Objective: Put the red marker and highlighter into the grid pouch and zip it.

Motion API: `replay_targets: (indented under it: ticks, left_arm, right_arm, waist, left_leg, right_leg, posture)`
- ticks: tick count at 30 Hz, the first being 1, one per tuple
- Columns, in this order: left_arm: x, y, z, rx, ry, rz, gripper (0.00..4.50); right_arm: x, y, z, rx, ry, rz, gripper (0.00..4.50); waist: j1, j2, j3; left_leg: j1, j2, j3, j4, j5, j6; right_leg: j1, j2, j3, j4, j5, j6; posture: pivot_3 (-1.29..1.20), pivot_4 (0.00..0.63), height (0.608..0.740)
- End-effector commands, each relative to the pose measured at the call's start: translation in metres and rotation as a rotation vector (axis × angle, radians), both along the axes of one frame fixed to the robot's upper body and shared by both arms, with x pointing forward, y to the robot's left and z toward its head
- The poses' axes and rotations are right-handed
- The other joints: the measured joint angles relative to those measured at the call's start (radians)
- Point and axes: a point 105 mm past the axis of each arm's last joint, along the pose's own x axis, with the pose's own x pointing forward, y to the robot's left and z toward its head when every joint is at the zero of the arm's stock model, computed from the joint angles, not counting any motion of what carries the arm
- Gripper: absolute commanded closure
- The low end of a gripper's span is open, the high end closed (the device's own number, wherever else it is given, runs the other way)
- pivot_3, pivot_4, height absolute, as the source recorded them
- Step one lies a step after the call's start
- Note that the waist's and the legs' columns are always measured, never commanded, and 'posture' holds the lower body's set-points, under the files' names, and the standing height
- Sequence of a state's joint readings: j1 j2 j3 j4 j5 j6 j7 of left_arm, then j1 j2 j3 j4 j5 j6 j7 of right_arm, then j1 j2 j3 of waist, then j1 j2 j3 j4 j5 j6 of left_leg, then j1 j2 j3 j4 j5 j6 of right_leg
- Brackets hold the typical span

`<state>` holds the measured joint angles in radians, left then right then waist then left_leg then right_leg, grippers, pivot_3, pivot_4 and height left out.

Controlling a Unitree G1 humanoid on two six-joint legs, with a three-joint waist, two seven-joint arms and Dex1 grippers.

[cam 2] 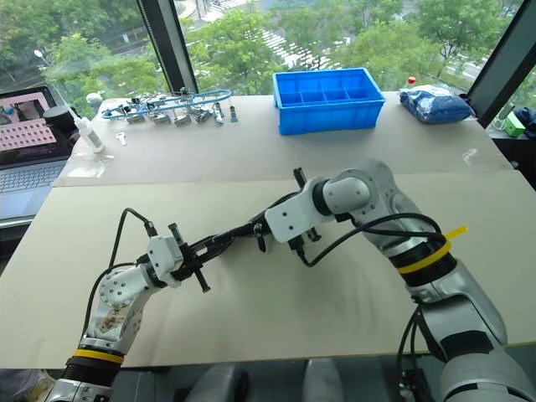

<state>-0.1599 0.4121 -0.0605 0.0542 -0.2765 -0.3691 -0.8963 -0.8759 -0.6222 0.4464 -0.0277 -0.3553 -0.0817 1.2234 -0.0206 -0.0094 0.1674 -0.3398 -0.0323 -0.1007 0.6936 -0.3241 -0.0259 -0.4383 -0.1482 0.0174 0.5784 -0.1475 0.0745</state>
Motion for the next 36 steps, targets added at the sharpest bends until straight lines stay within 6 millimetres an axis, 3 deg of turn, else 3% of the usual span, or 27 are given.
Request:
replay_targets:
  ticks: [1, 2, 3, 7, 13, 15, 17, 21, 25, 27, 32, 36]
  left_arm:
    - [0.000, -0.002, 0.013, -0.001, -0.058, -0.015, 4.50]
    - [0.000, -0.002, 0.014, -0.001, -0.060, -0.014, 4.50]
    - [0.000, -0.002, 0.014, -0.001, -0.060, -0.014, 4.50]
    - [0.001, -0.001, 0.014, -0.002, -0.062, -0.009, 4.50]
    - [0.000, -0.001, 0.013, -0.008, -0.056, -0.001, 4.50]
    - [-0.001, -0.001, 0.012, -0.008, -0.052, -0.002, 4.50]
    - [-0.001, -0.001, 0.011, -0.008, -0.050, -0.002, 4.50]
    - [-0.001, 0.000, 0.011, -0.007, -0.047, 0.000, 4.50]
    - [0.000, 0.001, 0.007, 0.003, -0.042, -0.003, 4.50]
    - [-0.001, 0.000, 0.006, 0.005, -0.039, -0.005, 4.50]
    - [-0.002, 0.001, 0.004, 0.021, -0.034, -0.009, 4.50]
    - [-0.002, 0.001, 0.002, 0.032, -0.033, -0.013, 4.50]
  right_arm:
    - [-0.014, 0.016, 0.010, 0.117, 0.056, 0.067, 3.56]
    - [-0.013, 0.016, 0.011, 0.149, 0.094, 0.045, 3.06]
    - [-0.014, 0.014, 0.010, 0.151, 0.112, 0.042, 2.89]
    - [-0.002, -0.009, 0.032, 0.249, 0.164, -0.080, 1.60]
    - [0.001, -0.061, 0.085, 0.492, 0.263, -0.190, 1.60]
    - [-0.010, -0.082, 0.097, 0.617, 0.383, -0.196, 1.60]
    - [-0.023, -0.099, 0.093, 0.645, 0.486, -0.203, 1.60]
    - [-0.035, -0.111, 0.059, 0.636, 0.662, -0.297, 1.60]
    - [-0.060, -0.095, -0.017, 0.557, 0.877, -0.347, 1.60]
    - [-0.062, -0.079, -0.037, 0.584, 0.912, -0.355, 1.60]
    - [-0.044, -0.039, -0.063, 0.626, 0.882, -0.388, 1.60]
    - [-0.023, -0.008, -0.047, 0.725, 0.837, -0.358, 1.60]
  waist:
    - [0.003, 0.000, 0.000]
    - [0.003, 0.000, 0.000]
    - [0.002, 0.000, 0.000]
    - [0.001, 0.000, 0.000]
    - [0.005, 0.000, 0.000]
    - [0.005, 0.000, 0.000]
    - [0.007, 0.000, 0.000]
    - [0.007, -0.001, 0.000]
    - [0.004, -0.001, 0.000]
    - [0.001, -0.001, -0.001]
    - [0.003, -0.001, 0.000]
    - [0.002, -0.001, 0.000]
  left_leg:
    - [0.000, 0.000, 0.000, 0.000, 0.000, 0.000]
    - [0.000, 0.000, 0.000, 0.000, 0.000, 0.000]
    - [0.000, 0.000, 0.000, 0.000, 0.000, 0.000]
    - [0.000, 0.000, 0.000, 0.000, 0.000, 0.000]
    - [0.000, 0.000, 0.000, 0.000, -0.001, 0.001]
    - [0.000, 0.000, 0.000, 0.000, -0.001, 0.001]
    - [0.000, 0.000, 0.000, 0.000, -0.002, 0.003]
    - [0.000, 0.000, 0.000, 0.000, -0.003, 0.005]
    - [0.002, 0.000, 0.000, 0.000, -0.003, 0.005]
    - [0.002, 0.000, 0.000, 0.000, -0.003, 0.005]
    - [0.002, 0.000, 0.001, 0.002, -0.002, 0.003]
    - [0.003, 0.000, 0.000, 0.001, -0.001, 0.002]
  right_leg:
    - [0.000, 0.000, 0.000, 0.000, 0.000, 0.000]
    - [0.000, 0.000, 0.000, 0.000, 0.000, 0.000]
    - [0.000, 0.000, 0.000, 0.000, 0.000, 0.000]
    - [0.000, 0.000, 0.000, 0.000, 0.000, 0.000]
    - [0.000, 0.000, 0.000, 0.000, 0.000, 0.000]
    - [0.000, 0.000, 0.000, 0.000, 0.000, 0.000]
    - [0.000, 0.000, 0.000, -0.001, 0.000, 0.000]
    - [0.002, 0.000, 0.000, -0.001, 0.000, 0.000]
    - [0.002, 0.000, 0.000, 0.000, 0.000, 0.000]
    - [0.002, 0.000, 0.000, 0.000, 0.000, 0.000]
    - [0.002, 0.000, 0.001, 0.000, 0.000, 0.000]
    - [0.001, 0.000, 0.001, 0.000, 0.000, 0.000]
  posture:
    - [0.00, 0.150, 0.740]
    - [0.00, 0.150, 0.740]
    - [0.00, 0.150, 0.740]
    - [0.00, 0.150, 0.740]
    - [0.00, 0.150, 0.740]
    - [0.00, 0.150, 0.740]
    - [0.00, 0.150, 0.740]
    - [0.00, 0.150, 0.740]
    - [0.00, 0.150, 0.740]
    - [0.00, 0.150, 0.740]
    - [0.00, 0.150, 0.740]
    - [0.00, 0.150, 0.740]
